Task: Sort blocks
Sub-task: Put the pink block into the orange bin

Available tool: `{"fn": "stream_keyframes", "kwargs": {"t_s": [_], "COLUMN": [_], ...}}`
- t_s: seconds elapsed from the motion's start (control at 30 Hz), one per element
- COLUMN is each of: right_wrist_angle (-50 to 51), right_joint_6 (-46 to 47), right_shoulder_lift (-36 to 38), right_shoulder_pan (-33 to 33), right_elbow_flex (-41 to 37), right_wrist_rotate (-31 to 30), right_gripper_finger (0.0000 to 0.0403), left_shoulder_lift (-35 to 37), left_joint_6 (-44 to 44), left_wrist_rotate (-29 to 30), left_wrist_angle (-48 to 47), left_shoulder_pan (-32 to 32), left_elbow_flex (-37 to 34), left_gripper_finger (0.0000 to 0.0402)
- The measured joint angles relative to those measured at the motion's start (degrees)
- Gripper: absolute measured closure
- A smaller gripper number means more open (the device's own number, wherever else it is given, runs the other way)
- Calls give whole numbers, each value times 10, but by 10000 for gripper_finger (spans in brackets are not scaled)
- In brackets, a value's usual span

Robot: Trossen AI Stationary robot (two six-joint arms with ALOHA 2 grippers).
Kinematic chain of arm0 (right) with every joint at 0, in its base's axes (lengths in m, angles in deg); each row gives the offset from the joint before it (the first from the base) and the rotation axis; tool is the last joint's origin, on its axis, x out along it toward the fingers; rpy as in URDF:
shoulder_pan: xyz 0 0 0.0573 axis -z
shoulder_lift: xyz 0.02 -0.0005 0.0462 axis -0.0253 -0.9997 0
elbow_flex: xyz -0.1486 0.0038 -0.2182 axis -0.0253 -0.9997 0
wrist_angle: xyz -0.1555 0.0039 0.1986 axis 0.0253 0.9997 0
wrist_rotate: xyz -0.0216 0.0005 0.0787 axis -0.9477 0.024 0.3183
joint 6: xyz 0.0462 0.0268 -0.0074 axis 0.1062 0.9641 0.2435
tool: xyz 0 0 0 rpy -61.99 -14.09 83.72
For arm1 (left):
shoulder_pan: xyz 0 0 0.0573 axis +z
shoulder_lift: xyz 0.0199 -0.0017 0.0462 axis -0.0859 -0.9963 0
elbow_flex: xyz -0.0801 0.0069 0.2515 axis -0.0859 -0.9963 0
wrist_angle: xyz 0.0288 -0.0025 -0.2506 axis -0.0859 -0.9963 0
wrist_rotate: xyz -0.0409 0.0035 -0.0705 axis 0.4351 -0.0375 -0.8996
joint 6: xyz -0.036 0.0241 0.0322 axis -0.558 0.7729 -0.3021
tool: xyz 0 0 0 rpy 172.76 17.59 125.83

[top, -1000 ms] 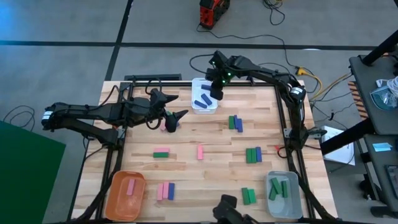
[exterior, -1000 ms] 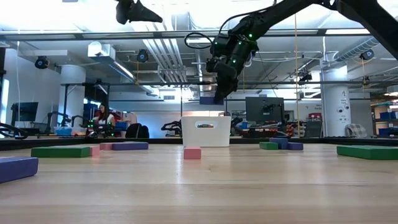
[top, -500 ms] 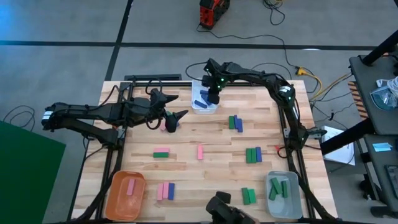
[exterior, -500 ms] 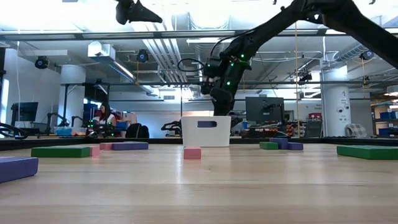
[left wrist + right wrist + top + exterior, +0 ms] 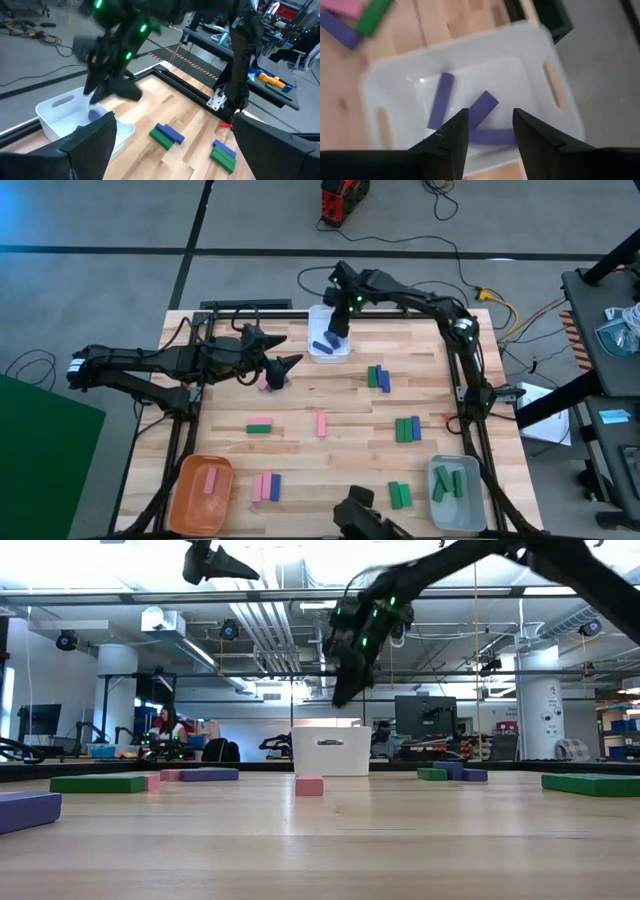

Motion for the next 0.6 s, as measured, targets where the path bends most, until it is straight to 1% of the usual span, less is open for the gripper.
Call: {"fn": "stream_keyframes", "kwargs": {"t_s": [0.13, 0.23, 0.4, 0.6], "right_wrist_angle": [24, 35, 47, 48], "right_joint_6": [26, 45, 79, 119], "right_shoulder_lift": [49, 92, 169, 245], "right_shoulder_pan": [0, -1, -10, -28], "right_elbow_flex": [9, 9, 8, 5], "right_wrist_rotate": [1, 1, 1, 1], "right_gripper_finger": [284, 301, 329, 352], "left_shoulder_lift": [0, 0, 0, 0], "left_joint_6": [11, -3, -80, -177], "left_wrist_rotate": [21, 23, 23, 15], "left_wrist_angle": [-2, -8, -54, -161], "left_shoulder_pan": [0, 0, 11, 43], "left_elbow_flex": [0, 0, 0, 0], "left_gripper_finger": [31, 31, 31, 31]}}
